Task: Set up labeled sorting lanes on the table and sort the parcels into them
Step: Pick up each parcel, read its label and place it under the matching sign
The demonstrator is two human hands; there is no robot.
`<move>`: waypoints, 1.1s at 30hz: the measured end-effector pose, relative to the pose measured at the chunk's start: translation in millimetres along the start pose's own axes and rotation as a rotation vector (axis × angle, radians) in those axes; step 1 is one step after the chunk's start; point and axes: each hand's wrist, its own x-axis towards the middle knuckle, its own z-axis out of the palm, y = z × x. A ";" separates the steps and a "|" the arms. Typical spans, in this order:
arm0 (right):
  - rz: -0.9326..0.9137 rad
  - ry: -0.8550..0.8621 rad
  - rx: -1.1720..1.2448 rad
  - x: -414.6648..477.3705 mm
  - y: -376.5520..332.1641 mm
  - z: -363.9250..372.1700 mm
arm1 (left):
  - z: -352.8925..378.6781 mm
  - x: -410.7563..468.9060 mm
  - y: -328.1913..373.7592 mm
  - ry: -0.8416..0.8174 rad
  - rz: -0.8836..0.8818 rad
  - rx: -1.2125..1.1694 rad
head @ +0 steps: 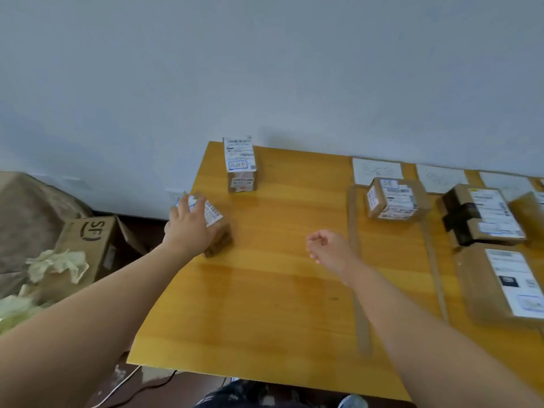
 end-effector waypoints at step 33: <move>0.227 -0.081 0.430 10.2 -38.1 64.5 | 48.2 34.1 19.5 -0.706 -0.124 -0.868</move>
